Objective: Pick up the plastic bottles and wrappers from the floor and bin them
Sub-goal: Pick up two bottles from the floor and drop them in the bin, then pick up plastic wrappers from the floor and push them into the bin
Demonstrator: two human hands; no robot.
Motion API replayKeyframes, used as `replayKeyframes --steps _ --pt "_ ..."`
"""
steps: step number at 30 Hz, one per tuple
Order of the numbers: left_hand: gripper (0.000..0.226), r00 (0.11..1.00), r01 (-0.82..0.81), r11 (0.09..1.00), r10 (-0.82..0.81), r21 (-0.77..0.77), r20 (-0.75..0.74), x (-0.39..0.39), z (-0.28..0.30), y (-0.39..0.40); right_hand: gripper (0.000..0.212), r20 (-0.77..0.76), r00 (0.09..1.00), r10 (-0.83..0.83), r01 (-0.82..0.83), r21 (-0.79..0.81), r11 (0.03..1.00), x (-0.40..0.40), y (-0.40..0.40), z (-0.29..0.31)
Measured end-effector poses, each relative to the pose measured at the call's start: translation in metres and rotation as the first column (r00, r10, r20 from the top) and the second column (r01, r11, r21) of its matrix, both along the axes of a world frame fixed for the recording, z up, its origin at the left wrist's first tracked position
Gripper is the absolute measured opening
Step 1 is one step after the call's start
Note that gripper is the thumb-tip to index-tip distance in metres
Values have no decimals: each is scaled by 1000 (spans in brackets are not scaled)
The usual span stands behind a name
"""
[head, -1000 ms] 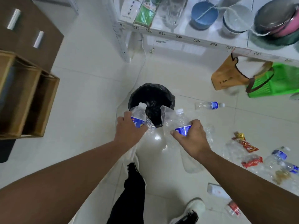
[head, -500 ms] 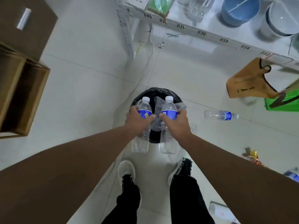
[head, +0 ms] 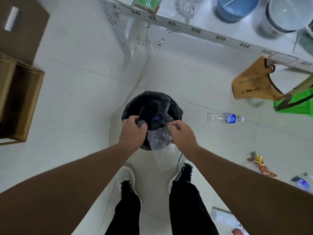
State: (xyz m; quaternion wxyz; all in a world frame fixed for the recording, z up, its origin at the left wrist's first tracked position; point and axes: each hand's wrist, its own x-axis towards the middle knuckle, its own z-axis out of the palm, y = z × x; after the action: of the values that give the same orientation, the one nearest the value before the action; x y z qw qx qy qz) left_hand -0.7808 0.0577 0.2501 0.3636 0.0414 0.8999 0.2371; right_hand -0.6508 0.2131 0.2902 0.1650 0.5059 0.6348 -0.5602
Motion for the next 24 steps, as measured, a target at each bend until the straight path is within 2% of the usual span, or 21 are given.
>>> replayKeyframes --steps 3,8,15,20,22,24 --pt "53 999 31 999 -31 11 10 -2 11 3 15 -3 999 -33 33 -10 999 14 8 19" --pt "55 988 151 988 -152 46 21 1 31 5 26 37 997 -65 66 -9 998 50 16 45" --pt "49 940 331 930 -340 162 32 29 84 6 23 41 961 -273 270 68 960 139 -2 87" --pt "18 839 518 829 -540 211 64 72 135 17 35 57 901 -431 425 91 901 212 -29 114" --pt "24 786 602 777 -618 184 36 94 144 30 41 59 879 -473 466 97 879 241 -35 121" --pt "47 738 669 730 -675 138 -1 121 146 46 44 61 862 -503 495 106 862 272 -38 122"
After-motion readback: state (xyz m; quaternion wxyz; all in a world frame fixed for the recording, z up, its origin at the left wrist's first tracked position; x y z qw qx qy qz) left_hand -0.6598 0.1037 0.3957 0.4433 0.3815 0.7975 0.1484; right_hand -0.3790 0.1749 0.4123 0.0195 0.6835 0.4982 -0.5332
